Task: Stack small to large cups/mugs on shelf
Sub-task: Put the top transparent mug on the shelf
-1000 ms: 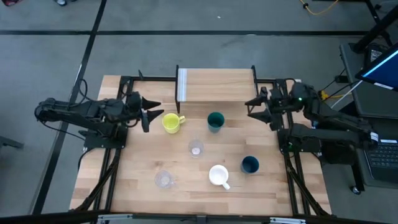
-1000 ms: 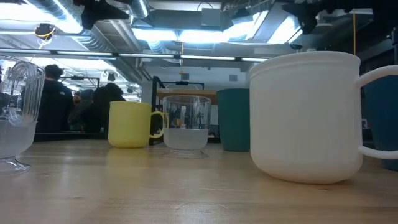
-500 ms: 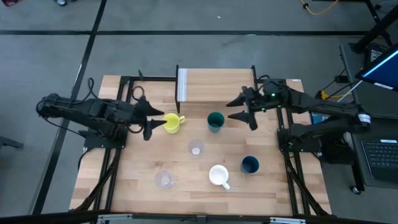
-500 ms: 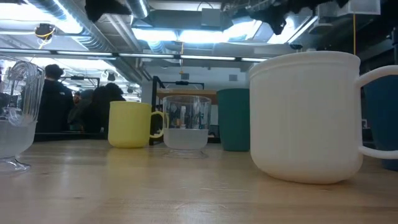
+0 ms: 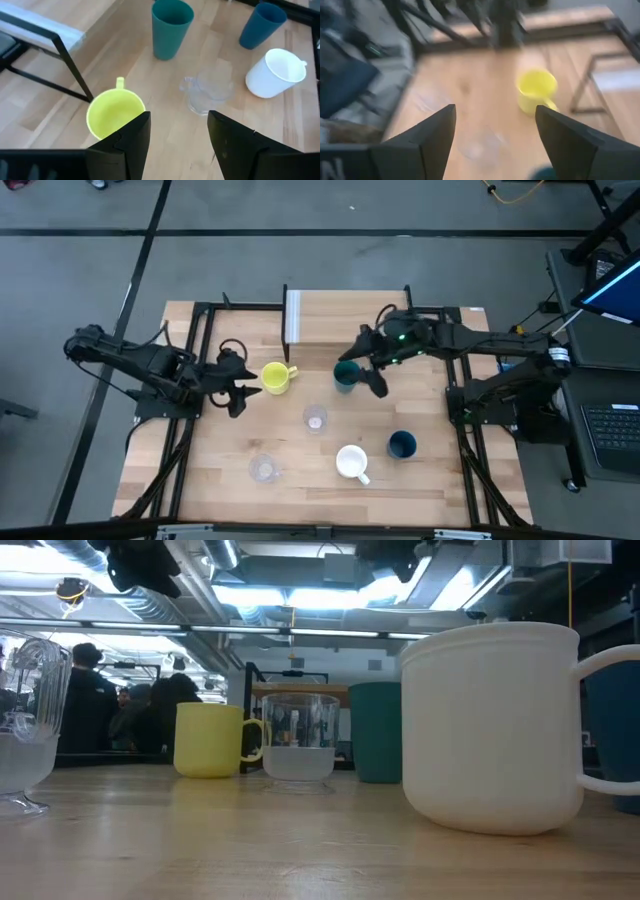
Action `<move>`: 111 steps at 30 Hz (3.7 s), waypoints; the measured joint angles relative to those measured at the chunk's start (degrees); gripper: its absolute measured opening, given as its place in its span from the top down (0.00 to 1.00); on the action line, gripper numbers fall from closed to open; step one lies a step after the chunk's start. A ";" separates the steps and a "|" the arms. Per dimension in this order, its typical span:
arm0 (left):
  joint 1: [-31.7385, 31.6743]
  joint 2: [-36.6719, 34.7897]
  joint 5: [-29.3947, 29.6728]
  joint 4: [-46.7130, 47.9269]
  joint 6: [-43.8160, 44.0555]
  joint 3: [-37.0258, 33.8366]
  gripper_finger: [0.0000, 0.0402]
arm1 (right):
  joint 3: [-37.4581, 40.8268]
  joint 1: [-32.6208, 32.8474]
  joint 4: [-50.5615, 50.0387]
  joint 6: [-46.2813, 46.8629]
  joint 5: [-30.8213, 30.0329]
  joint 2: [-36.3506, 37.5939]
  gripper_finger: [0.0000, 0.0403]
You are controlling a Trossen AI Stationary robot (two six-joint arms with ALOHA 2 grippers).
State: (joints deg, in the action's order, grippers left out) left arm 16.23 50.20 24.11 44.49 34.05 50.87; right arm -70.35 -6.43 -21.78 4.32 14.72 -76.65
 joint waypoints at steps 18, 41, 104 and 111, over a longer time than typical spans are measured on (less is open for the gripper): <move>3.76 5.41 0.66 0.04 1.41 0.00 0.52 | -3.01 13.93 -1.46 -6.35 -10.15 -18.09 0.32; 3.73 5.41 1.96 0.06 1.35 -0.02 0.52 | -27.92 17.26 -25.34 -15.48 -13.70 -38.68 0.32; 3.72 5.41 3.48 -0.05 1.41 -0.07 0.52 | -62.83 11.75 -48.02 -8.33 -18.17 -43.04 0.99; 3.71 5.39 3.49 -0.31 1.40 -0.07 0.52 | -62.88 3.77 -48.85 -7.37 -17.90 -42.28 0.99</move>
State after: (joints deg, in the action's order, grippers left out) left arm 19.94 55.59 27.59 44.18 35.45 50.81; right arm -133.23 -2.66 -70.63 -3.05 -3.18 -118.93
